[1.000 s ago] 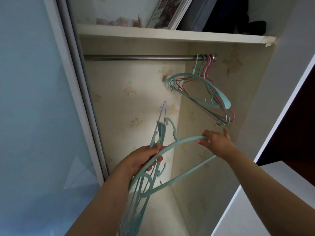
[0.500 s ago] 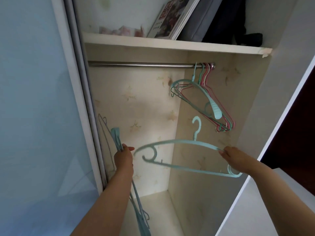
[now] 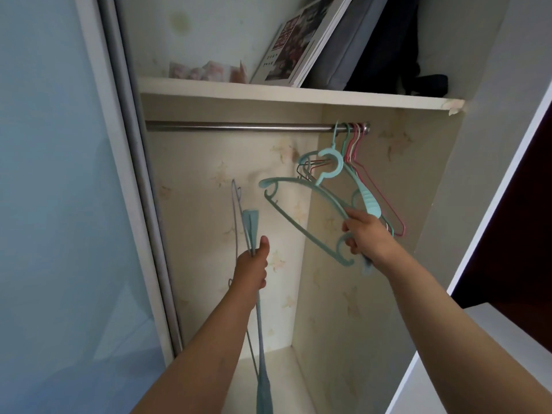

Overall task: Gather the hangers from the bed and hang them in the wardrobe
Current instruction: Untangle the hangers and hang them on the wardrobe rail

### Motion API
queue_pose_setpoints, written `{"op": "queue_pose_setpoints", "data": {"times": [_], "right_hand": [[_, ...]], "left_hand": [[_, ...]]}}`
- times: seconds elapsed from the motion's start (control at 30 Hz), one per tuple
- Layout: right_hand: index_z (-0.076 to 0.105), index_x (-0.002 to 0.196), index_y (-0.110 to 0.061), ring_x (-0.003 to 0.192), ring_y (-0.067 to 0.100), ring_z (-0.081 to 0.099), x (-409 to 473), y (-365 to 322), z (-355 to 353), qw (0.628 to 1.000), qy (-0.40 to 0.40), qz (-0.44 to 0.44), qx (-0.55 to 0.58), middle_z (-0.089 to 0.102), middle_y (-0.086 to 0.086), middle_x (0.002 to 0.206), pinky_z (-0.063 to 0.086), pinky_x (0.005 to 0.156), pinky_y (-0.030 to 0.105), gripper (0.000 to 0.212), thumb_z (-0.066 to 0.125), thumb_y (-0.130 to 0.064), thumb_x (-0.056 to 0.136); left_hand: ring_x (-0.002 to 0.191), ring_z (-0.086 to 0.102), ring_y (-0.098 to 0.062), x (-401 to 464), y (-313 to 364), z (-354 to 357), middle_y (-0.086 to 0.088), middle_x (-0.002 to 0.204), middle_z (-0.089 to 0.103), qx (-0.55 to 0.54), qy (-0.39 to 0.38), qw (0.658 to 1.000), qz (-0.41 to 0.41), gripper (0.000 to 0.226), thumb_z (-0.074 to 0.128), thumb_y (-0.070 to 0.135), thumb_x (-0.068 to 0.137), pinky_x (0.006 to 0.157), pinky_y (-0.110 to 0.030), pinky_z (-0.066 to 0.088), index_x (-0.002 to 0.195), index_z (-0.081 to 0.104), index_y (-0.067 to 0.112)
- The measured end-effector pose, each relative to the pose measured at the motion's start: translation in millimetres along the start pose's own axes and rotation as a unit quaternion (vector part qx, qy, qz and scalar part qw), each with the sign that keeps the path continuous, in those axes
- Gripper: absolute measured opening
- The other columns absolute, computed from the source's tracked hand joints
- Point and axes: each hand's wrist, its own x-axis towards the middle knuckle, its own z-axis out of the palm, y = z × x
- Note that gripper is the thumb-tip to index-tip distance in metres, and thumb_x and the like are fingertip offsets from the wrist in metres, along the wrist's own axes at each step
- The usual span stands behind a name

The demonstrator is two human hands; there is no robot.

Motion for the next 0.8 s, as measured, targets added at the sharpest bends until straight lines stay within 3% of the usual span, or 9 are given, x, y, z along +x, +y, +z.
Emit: {"op": "queue_pose_setpoints", "data": {"times": [0.07, 0.17, 0.23, 0.3, 0.4, 0.5, 0.6, 0.8], "right_hand": [[0.056, 0.102, 0.005, 0.053, 0.021, 0.041, 12, -16, 3, 1.000, 0.018, -0.024, 0.006, 0.045, 0.009, 0.073, 0.036, 0.049, 0.028, 0.022, 0.037, -0.001, 0.093], [0.053, 0.091, -0.014, 0.051, 0.019, 0.047, 28, -37, 6, 0.998, 0.027, -0.055, 0.030, 0.047, 0.008, 0.070, 0.043, 0.044, 0.025, 0.016, 0.041, -0.006, 0.098], [0.053, 0.105, -0.016, 0.054, 0.019, 0.052, 41, -47, 10, 0.995, 0.024, -0.041, 0.083, 0.051, 0.011, 0.081, 0.045, 0.040, 0.025, 0.013, 0.045, -0.008, 0.099], [0.053, 0.123, -0.008, 0.054, 0.020, 0.057, 54, -55, 16, 0.993, 0.015, -0.020, 0.114, 0.054, 0.015, 0.098, 0.047, 0.039, 0.022, 0.025, 0.047, -0.008, 0.098], [0.044, 0.137, -0.011, 0.053, 0.018, 0.064, 67, -64, 28, 0.993, 0.001, 0.010, 0.119, 0.053, 0.011, 0.115, 0.050, 0.040, 0.022, 0.039, 0.049, -0.010, 0.098], [0.038, 0.141, -0.009, 0.043, 0.013, 0.064, 74, -67, 40, 0.994, -0.010, 0.027, 0.108, 0.053, 0.002, 0.100, 0.050, 0.039, 0.022, 0.045, 0.049, -0.009, 0.098], [0.038, 0.142, -0.008, 0.045, 0.015, 0.065, 77, -63, 49, 0.995, -0.015, 0.041, 0.091, 0.051, 0.001, 0.088, 0.050, 0.040, 0.023, 0.047, 0.051, -0.010, 0.097], [0.038, 0.142, -0.011, 0.066, 0.022, 0.064, 71, -52, 50, 0.982, -0.006, 0.060, 0.177, 0.054, 0.005, 0.096, 0.058, 0.050, 0.029, 0.046, 0.049, -0.009, 0.098]], "left_hand": [[0.045, 0.026, -0.009, -4, 8, 6, 0.004, 0.059, 0.032, -0.024, -0.039, 0.999, 0.004, 0.043, 0.050, 0.055, 0.092, 0.041, -0.020, 0.022, 0.072, 0.042, 0.018], [0.045, 0.026, -0.007, -6, 17, 12, 0.004, 0.061, 0.033, -0.045, -0.087, 0.995, -0.014, 0.039, 0.040, 0.048, 0.099, 0.041, -0.019, 0.021, 0.074, 0.044, 0.018], [0.048, 0.026, -0.008, -6, 21, 14, 0.004, 0.064, 0.033, -0.052, -0.107, 0.993, -0.014, 0.032, 0.038, 0.040, 0.101, 0.042, -0.020, 0.021, 0.079, 0.045, 0.019], [0.051, 0.023, -0.009, -7, 25, 14, 0.003, 0.066, 0.030, -0.057, -0.124, 0.991, -0.002, 0.024, 0.036, 0.032, 0.102, 0.046, -0.022, 0.019, 0.081, 0.042, 0.021], [0.052, 0.023, -0.009, -6, 29, 12, 0.003, 0.067, 0.030, -0.053, -0.123, 0.991, 0.019, 0.024, 0.034, 0.031, 0.103, 0.049, -0.023, 0.019, 0.083, 0.042, 0.019], [0.052, 0.026, -0.009, -2, 30, 9, 0.002, 0.066, 0.033, -0.053, -0.117, 0.991, 0.029, 0.031, 0.035, 0.037, 0.103, 0.049, -0.023, 0.024, 0.082, 0.044, 0.017], [0.051, 0.027, -0.009, 0, 28, 5, 0.002, 0.064, 0.033, -0.048, -0.112, 0.992, 0.033, 0.032, 0.037, 0.042, 0.101, 0.049, -0.023, 0.028, 0.085, 0.046, 0.015], [0.049, 0.027, -0.009, 3, 30, 2, 0.002, 0.061, 0.032, -0.077, -0.116, 0.990, 0.029, 0.035, 0.033, 0.044, 0.102, 0.046, -0.021, 0.026, 0.089, 0.047, 0.014]]}}
